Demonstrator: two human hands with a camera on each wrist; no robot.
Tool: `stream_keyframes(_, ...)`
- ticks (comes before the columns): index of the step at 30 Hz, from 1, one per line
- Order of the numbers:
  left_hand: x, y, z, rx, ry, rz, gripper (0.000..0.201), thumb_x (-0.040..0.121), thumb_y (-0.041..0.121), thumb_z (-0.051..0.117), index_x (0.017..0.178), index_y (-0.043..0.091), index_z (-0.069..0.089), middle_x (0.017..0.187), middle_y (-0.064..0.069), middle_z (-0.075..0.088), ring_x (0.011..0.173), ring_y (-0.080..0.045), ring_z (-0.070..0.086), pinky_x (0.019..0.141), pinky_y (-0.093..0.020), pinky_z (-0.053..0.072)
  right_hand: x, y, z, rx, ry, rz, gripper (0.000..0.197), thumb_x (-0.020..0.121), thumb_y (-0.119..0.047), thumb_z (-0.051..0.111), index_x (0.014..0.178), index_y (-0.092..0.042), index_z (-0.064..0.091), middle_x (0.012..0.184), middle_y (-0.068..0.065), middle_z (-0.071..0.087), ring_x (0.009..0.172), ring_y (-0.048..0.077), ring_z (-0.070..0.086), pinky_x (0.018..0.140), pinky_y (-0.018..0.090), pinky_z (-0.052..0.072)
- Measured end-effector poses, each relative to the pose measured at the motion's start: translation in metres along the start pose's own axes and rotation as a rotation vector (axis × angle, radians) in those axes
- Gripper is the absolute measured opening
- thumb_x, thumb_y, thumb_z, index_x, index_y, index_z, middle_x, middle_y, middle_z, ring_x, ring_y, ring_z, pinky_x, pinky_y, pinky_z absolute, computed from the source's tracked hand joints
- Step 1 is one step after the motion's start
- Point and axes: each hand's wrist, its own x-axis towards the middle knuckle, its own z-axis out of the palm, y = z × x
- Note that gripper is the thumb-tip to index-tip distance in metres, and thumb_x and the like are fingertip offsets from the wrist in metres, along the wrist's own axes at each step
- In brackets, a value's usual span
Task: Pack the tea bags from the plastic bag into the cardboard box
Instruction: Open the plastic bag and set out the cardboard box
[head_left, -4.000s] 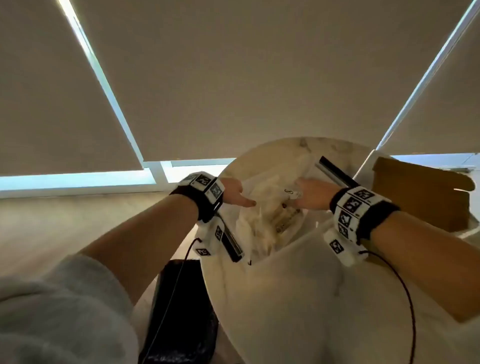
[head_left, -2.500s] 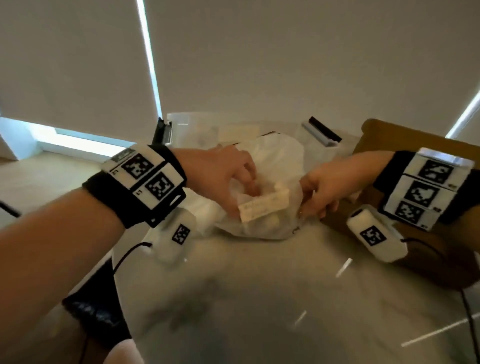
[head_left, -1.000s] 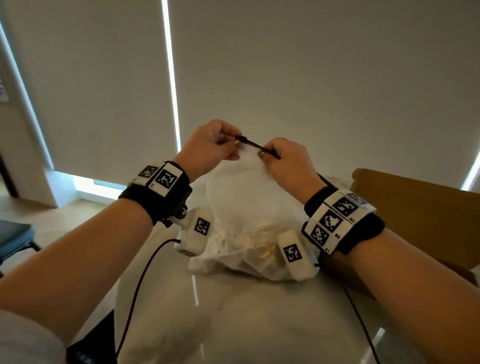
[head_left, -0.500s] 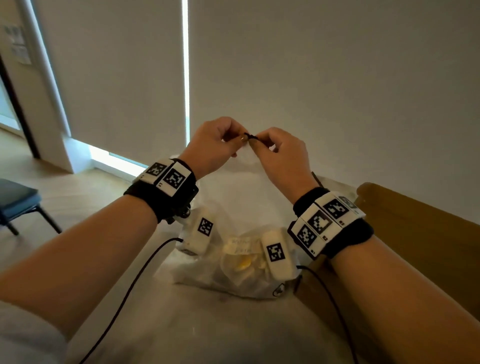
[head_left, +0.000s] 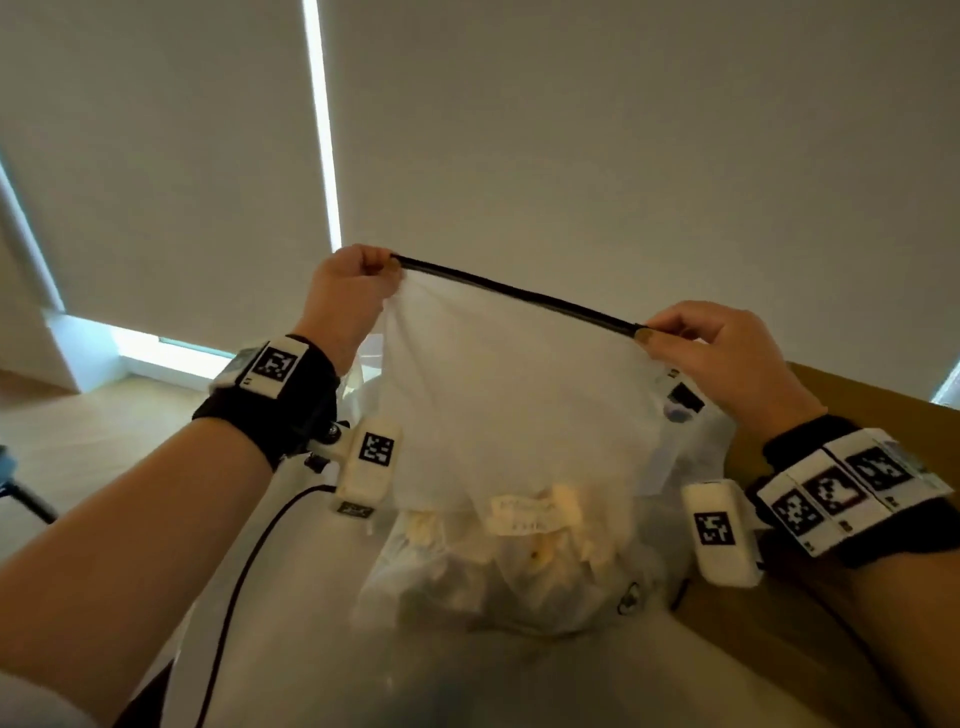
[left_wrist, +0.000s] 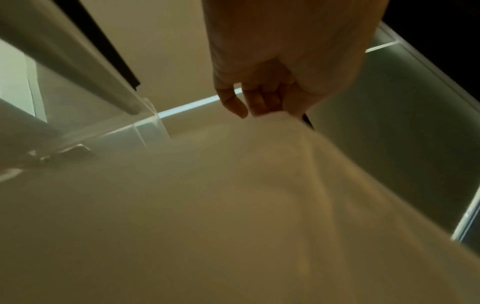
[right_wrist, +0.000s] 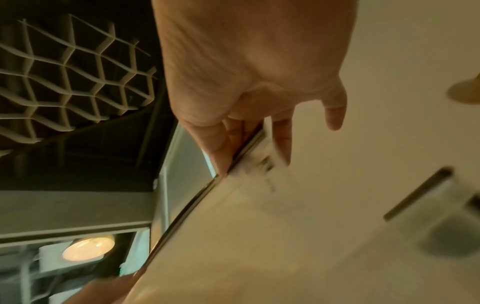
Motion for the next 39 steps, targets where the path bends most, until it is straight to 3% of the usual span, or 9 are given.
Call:
stream_keyframes(5,0.028,-0.007,-0.004,0.14,-0.069,-0.007,0.011,0.092,0.015,0.055,0.094,0.021,0.064,0.088,0.006,0.061,0.082,-0.012,0.055,0.07,-0.02,0.044,-0.005,-0.001,-0.019,-0.026,0.094,0.092,0.013,0.086,-0.015,0.065,0.077,-0.023,0.068,0.078,-0.002,0.067,0.068,0.007,0.057,0.059,0.004,0.041)
stream_keyframes(7,0.022,0.006,-0.003,0.335,-0.097,0.224,0.021,0.092,0.018,0.055,0.113,0.017,0.059,0.111,0.005,0.057,0.096,-0.009,0.053,0.081,-0.015,0.041,-0.011,-0.006,-0.021,-0.034,0.106,0.108,0.009,0.088,-0.016,0.063,0.081,-0.02,0.068,0.077,-0.004,0.065,0.065,0.005,0.056,0.056,0.004,0.04)
stream_keyframes(11,-0.02,0.038,0.003,0.702,-0.418,0.635,0.041,0.091,0.045,0.053,0.13,0.032,0.05,0.125,0.02,0.048,0.125,-0.004,0.039,0.113,-0.039,0.006,-0.024,-0.019,-0.026,-0.013,0.123,0.063,0.012,0.089,-0.015,0.062,0.081,-0.023,0.066,0.073,-0.008,0.064,0.057,-0.003,0.056,0.053,0.005,0.042)
stream_keyframes(13,-0.041,0.049,0.006,0.76,-0.493,0.712,0.034,0.088,0.045,0.058,0.118,0.031,0.059,0.111,0.023,0.054,0.114,0.0,0.047,0.111,-0.036,0.009,-0.031,-0.029,-0.032,0.0,0.114,0.017,0.012,0.089,-0.014,0.062,0.082,-0.023,0.066,0.073,-0.009,0.063,0.057,-0.004,0.057,0.054,0.006,0.044)
stream_keyframes(16,-0.065,0.069,0.002,0.583,-0.482,0.746,0.016,0.086,0.028,0.066,0.098,0.017,0.067,0.089,0.01,0.067,0.088,-0.01,0.063,0.086,-0.022,0.044,-0.043,-0.045,-0.042,0.027,0.09,-0.008,0.019,0.09,-0.012,0.059,0.077,-0.025,0.062,0.074,-0.006,0.062,0.059,-0.002,0.058,0.056,0.008,0.045)
stream_keyframes(21,-0.097,0.098,-0.004,0.669,-0.401,0.731,0.013,0.09,0.026,0.061,0.096,0.015,0.062,0.084,-0.003,0.067,0.078,-0.019,0.061,0.074,-0.033,0.048,-0.062,-0.063,-0.052,-0.037,0.118,-0.034,0.012,0.091,-0.017,0.057,0.101,-0.017,0.063,0.089,-0.005,0.061,0.08,0.008,0.055,0.076,0.025,0.045)
stream_keyframes(25,-0.121,0.114,0.003,0.589,-0.388,0.831,0.017,0.088,0.023,0.06,0.092,0.009,0.068,0.088,-0.007,0.064,0.078,-0.019,0.058,0.074,-0.035,0.049,-0.073,-0.081,-0.042,-0.468,0.078,-0.216,0.026,0.088,-0.044,0.058,0.112,-0.035,0.061,0.116,-0.011,0.057,0.113,0.013,0.046,0.103,0.056,0.028)
stream_keyframes(30,-0.14,0.123,0.012,0.696,-0.35,0.943,0.012,0.086,0.013,0.061,0.088,0.004,0.068,0.083,-0.008,0.059,0.076,-0.021,0.055,0.069,-0.017,0.033,-0.086,-0.103,-0.028,-0.039,-0.012,-0.202,0.01,0.089,-0.029,0.062,0.096,-0.024,0.058,0.085,-0.012,0.061,0.082,0.012,0.058,0.079,0.027,0.048)
stream_keyframes(39,-0.166,0.125,0.009,0.683,-0.528,0.94,0.011,0.086,0.019,0.061,0.088,0.008,0.064,0.09,-0.003,0.061,0.084,-0.022,0.056,0.079,-0.03,0.042,-0.089,-0.122,-0.03,-0.324,-0.324,0.103,0.028,0.093,-0.01,0.052,0.113,0.005,0.063,0.102,0.012,0.059,0.091,0.019,0.049,0.077,0.029,0.038)
